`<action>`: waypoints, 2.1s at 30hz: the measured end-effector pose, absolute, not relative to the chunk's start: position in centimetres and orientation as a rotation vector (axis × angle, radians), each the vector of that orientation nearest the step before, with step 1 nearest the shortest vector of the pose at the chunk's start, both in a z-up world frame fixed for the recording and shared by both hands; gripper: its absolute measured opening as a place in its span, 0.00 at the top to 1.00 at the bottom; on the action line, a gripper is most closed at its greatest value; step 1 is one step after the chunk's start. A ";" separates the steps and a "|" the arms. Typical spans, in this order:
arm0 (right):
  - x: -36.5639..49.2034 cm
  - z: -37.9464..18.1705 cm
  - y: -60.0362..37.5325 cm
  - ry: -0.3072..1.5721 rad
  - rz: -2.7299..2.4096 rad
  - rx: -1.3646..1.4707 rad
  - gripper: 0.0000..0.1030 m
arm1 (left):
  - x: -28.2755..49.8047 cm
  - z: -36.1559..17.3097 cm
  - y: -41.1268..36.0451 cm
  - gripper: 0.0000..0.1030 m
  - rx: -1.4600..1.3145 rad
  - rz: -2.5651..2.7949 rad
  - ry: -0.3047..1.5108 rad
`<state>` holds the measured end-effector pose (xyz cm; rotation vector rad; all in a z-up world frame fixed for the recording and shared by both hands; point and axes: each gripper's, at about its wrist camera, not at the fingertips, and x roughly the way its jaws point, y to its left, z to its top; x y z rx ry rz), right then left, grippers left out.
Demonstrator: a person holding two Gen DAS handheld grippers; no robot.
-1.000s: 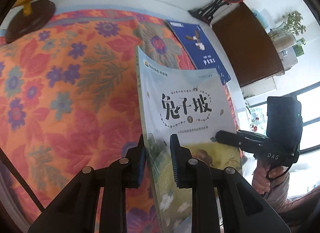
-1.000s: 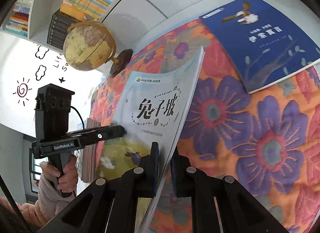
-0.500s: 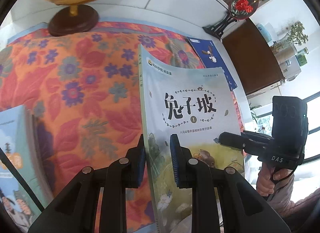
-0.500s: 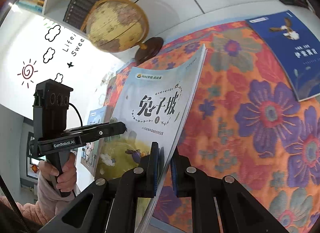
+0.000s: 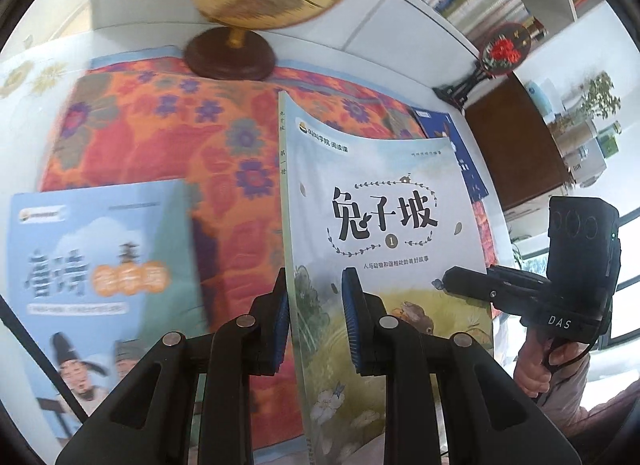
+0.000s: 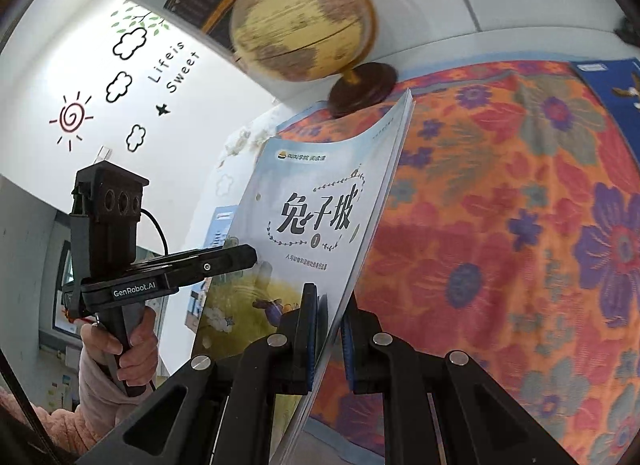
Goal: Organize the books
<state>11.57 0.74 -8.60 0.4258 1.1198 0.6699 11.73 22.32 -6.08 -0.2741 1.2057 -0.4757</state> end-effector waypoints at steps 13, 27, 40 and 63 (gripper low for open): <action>12.5 -8.4 9.9 1.124 0.730 0.418 0.89 | 10.8 -5.8 31.5 0.79 -0.301 -0.396 1.182; 13.9 -11.0 19.2 1.216 0.794 0.376 0.89 | 9.6 -8.3 39.8 0.77 -0.372 -0.295 1.204; 13.9 -13.6 20.9 1.304 0.739 0.369 0.86 | 9.5 -9.6 41.1 0.76 -0.382 -0.300 1.221; 13.9 -14.2 19.4 1.319 0.744 0.466 0.85 | 9.2 -9.2 37.1 0.73 -0.224 -0.289 1.273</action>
